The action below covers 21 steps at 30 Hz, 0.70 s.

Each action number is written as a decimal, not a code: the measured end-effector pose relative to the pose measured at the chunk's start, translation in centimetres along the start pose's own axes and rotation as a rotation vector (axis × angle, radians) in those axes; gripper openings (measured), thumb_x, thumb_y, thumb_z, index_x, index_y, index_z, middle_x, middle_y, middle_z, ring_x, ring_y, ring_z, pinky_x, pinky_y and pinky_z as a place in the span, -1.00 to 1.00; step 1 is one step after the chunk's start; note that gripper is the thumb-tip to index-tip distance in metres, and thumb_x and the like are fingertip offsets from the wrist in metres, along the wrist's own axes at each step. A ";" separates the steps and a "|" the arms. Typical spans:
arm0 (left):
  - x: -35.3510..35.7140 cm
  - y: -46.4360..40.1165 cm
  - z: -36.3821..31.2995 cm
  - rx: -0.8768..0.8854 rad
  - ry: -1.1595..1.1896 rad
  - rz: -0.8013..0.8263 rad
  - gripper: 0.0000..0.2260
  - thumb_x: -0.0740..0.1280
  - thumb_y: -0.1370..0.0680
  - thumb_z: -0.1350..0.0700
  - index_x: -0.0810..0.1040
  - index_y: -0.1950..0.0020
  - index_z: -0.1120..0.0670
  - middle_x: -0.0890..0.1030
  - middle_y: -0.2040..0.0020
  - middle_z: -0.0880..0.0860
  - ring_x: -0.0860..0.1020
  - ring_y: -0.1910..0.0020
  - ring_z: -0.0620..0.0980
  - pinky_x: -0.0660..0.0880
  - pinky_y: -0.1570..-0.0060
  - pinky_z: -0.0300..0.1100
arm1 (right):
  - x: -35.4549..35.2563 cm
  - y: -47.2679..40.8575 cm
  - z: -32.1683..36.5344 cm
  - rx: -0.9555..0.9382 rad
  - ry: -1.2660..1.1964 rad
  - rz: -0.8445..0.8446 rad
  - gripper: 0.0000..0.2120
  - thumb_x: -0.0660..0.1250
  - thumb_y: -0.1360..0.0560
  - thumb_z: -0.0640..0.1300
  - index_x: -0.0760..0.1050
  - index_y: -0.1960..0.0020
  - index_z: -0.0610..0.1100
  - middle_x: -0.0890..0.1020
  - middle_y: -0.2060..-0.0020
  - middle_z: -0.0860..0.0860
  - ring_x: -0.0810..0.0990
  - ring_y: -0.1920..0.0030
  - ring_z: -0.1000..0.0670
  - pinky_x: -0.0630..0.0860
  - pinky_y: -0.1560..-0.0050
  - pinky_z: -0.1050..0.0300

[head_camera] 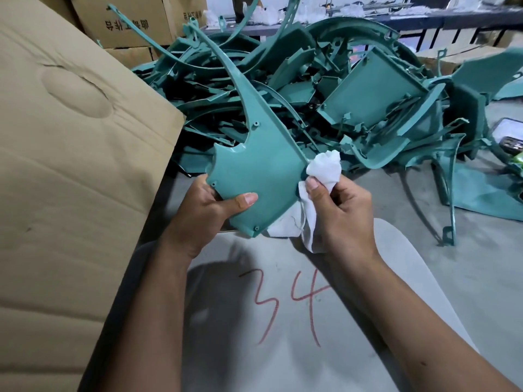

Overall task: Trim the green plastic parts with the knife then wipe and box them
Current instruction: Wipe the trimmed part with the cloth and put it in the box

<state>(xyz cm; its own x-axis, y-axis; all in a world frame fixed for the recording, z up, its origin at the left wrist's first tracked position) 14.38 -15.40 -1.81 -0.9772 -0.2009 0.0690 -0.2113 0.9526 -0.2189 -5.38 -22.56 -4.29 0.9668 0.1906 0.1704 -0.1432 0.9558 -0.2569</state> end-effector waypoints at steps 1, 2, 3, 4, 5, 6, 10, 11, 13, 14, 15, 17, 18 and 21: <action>-0.4 0.1 0.0 -0.008 -0.011 0.010 -0.72 0.47 -0.42 0.32 0.68 -0.11 0.11 0.75 -0.06 0.10 0.72 -0.03 0.06 0.66 0.12 -0.11 | -0.2 0.1 -0.2 0.069 -0.041 -0.028 -0.82 0.37 -0.66 -0.09 0.69 0.07 -0.08 0.76 0.19 -0.05 0.69 0.23 0.00 0.57 0.29 0.13; -0.8 0.2 0.1 -0.025 -0.022 0.033 -0.70 0.47 -0.40 0.30 0.68 -0.12 0.13 0.74 -0.06 0.11 0.72 -0.04 0.05 0.65 0.09 -0.13 | -0.4 0.2 -0.2 0.136 -0.083 -0.064 -0.75 0.34 -0.68 -0.04 0.67 0.14 -0.03 0.72 0.27 -0.03 0.66 0.31 -0.01 0.53 0.37 0.17; -1.0 0.2 0.2 -0.050 -0.035 0.062 -0.70 0.47 -0.39 0.28 0.67 -0.11 0.14 0.74 -0.07 0.11 0.72 -0.05 0.06 0.64 0.07 -0.15 | -0.8 0.2 -0.1 0.176 -0.087 -0.091 -0.69 0.32 -0.69 0.01 0.64 0.21 0.05 0.66 0.36 0.01 0.59 0.41 0.00 0.47 0.45 0.21; -1.1 0.3 0.5 -0.076 -0.055 0.088 -0.71 0.47 -0.38 0.26 0.68 -0.10 0.14 0.74 -0.06 0.11 0.72 -0.05 0.07 0.64 0.06 -0.16 | -1.1 0.0 0.0 0.181 -0.048 -0.089 -0.65 0.29 -0.70 0.05 0.60 0.25 0.12 0.59 0.43 0.06 0.52 0.47 0.03 0.40 0.50 0.25; -1.1 0.3 0.7 -0.092 -0.089 0.100 -0.72 0.47 -0.38 0.24 0.68 -0.09 0.14 0.75 -0.05 0.10 0.72 -0.05 0.06 0.64 0.05 -0.16 | -1.2 -0.2 0.1 0.162 -0.002 -0.057 -0.64 0.28 -0.70 0.07 0.59 0.26 0.18 0.55 0.46 0.11 0.49 0.50 0.08 0.36 0.53 0.29; -0.9 0.1 0.9 -0.091 -0.133 0.097 -0.73 0.47 -0.38 0.21 0.67 -0.08 0.13 0.75 -0.04 0.06 0.72 -0.04 0.04 0.64 0.04 -0.17 | -1.1 -0.1 0.4 0.134 0.008 -0.006 -0.66 0.27 -0.69 0.09 0.60 0.24 0.23 0.56 0.45 0.16 0.51 0.49 0.13 0.38 0.51 0.30; -0.3 -0.6 0.7 0.102 -0.249 -0.112 -0.85 0.44 -0.46 0.16 0.67 -0.02 0.02 0.75 0.07 -0.13 0.70 0.11 -0.18 0.57 0.17 -0.33 | 1.3 0.8 -0.6 0.294 -0.218 0.229 -0.51 0.24 -0.52 0.42 0.68 -0.16 0.11 0.75 0.03 0.04 0.73 0.07 0.03 0.61 0.04 0.10; -0.5 -0.8 0.6 0.162 -0.258 -0.178 -0.86 0.44 -0.49 0.15 0.67 -0.02 0.00 0.75 0.08 -0.14 0.70 0.13 -0.18 0.57 0.17 -0.33 | 1.8 0.8 -0.8 0.357 -0.350 0.262 -0.39 0.21 -0.48 0.47 0.66 -0.24 0.07 0.73 0.02 -0.02 0.71 0.11 -0.04 0.59 0.10 0.07; -0.6 -1.1 0.5 0.263 -0.259 -0.260 -0.87 0.44 -0.53 0.15 0.68 -0.03 -0.04 0.74 0.07 -0.14 0.69 0.11 -0.16 0.57 0.14 -0.30 | 2.3 0.6 -0.3 0.366 -0.555 0.292 -0.30 0.19 -0.50 0.41 0.57 -0.38 -0.08 0.59 0.17 -0.12 0.54 0.34 -0.09 0.43 0.42 0.15; -0.5 -1.2 0.6 0.300 -0.261 -0.279 -0.88 0.45 -0.55 0.15 0.69 -0.03 -0.05 0.74 0.05 -0.13 0.69 0.10 -0.14 0.57 0.11 -0.28 | 2.1 0.3 -0.3 0.336 -0.581 0.269 -0.36 0.24 -0.55 0.32 0.52 -0.39 -0.14 0.52 0.21 -0.16 0.46 0.40 -0.06 0.39 0.47 0.19; -0.1 -1.2 0.7 0.323 -0.255 -0.289 -0.89 0.44 -0.56 0.14 0.69 -0.03 -0.05 0.74 0.04 -0.11 0.69 0.08 -0.12 0.57 0.10 -0.25 | 1.7 0.1 -0.3 0.287 -0.552 0.242 -0.49 0.32 -0.59 0.20 0.52 -0.34 -0.17 0.48 0.24 -0.19 0.39 0.41 -0.04 0.38 0.46 0.18; 0.9 -1.3 1.2 0.342 -0.215 -0.286 -0.91 0.43 -0.58 0.13 0.69 -0.04 -0.04 0.73 0.04 -0.05 0.69 0.07 -0.07 0.58 0.08 -0.20 | 1.3 -0.1 -0.5 0.204 -0.443 0.209 -0.74 0.43 -0.59 -0.03 0.51 -0.18 -0.15 0.49 0.25 -0.23 0.32 0.36 -0.04 0.40 0.34 0.10; 1.5 -1.3 1.4 0.355 -0.203 -0.289 -0.91 0.43 -0.59 0.14 0.69 -0.05 -0.02 0.73 0.04 -0.05 0.69 0.07 -0.07 0.58 0.09 -0.21 | 1.0 -0.1 -0.7 0.190 -0.398 0.185 -0.80 0.44 -0.59 -0.13 0.50 -0.15 -0.16 0.56 0.23 -0.22 0.38 0.33 -0.06 0.42 0.28 0.04; 2.2 -1.2 1.6 0.374 -0.190 -0.354 -0.92 0.43 -0.58 0.17 0.69 -0.05 0.04 0.73 0.08 -0.07 0.68 0.12 -0.12 0.56 0.15 -0.29 | 0.3 -0.4 -1.0 0.198 -0.260 0.158 -0.86 0.43 -0.61 -0.21 0.58 -0.15 -0.18 0.64 0.20 -0.17 0.46 0.31 -0.12 0.42 0.27 -0.04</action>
<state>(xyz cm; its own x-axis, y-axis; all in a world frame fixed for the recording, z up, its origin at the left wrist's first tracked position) 12.40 -17.33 -2.96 -0.8244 -0.5651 0.0320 -0.4875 0.6803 -0.5473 -4.78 -23.09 -5.10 0.8466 0.3660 0.3864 -0.3496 0.9299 -0.1147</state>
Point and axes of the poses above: each hand's wrist, its own y-axis away from the middle knuckle, its own x-axis out of the palm, z = x × y, the point moved 5 cm from there along -y, towards the middle knuckle
